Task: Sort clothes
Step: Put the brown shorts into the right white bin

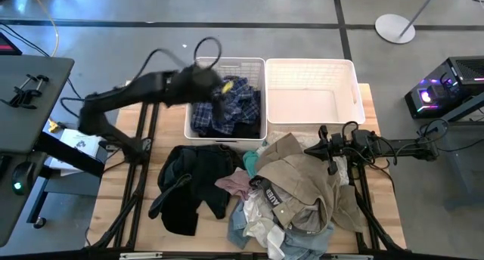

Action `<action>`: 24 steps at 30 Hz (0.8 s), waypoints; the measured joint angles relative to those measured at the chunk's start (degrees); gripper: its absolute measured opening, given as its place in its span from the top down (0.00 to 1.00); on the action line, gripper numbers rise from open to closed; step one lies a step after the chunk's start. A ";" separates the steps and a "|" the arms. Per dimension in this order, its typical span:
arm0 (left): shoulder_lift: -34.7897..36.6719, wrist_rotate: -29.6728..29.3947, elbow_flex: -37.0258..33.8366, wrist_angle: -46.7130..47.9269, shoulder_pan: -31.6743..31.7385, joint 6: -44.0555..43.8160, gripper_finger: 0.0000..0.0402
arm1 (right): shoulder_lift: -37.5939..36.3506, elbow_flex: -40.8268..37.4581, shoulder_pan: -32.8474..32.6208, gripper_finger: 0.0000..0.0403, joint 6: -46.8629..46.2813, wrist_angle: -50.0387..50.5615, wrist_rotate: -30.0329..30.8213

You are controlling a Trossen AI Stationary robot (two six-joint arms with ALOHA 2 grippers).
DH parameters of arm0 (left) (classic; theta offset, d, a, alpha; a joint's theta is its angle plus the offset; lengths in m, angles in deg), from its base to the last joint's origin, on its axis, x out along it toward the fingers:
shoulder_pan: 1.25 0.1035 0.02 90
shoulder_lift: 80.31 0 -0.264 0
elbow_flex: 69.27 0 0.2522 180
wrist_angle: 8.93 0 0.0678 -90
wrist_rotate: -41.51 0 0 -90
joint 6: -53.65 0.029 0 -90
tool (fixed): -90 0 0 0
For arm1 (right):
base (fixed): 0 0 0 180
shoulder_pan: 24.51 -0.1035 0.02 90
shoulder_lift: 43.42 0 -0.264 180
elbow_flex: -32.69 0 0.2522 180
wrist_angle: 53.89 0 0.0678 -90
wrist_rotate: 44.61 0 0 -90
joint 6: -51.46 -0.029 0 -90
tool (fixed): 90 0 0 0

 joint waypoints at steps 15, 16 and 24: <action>2.51 -22.94 -6.59 -1.21 -44.67 -11.38 0.57 | 0.00 0.01 0.00 1.00 0.01 -0.01 -0.01; 2.10 -23.48 -6.72 -1.15 -46.01 -11.98 0.57 | 0.00 0.02 0.01 1.00 0.01 -0.01 0.00; -1.84 -24.80 -6.88 -6.21 -52.39 -20.85 0.57 | 0.00 0.01 0.00 1.00 0.02 -0.02 -0.02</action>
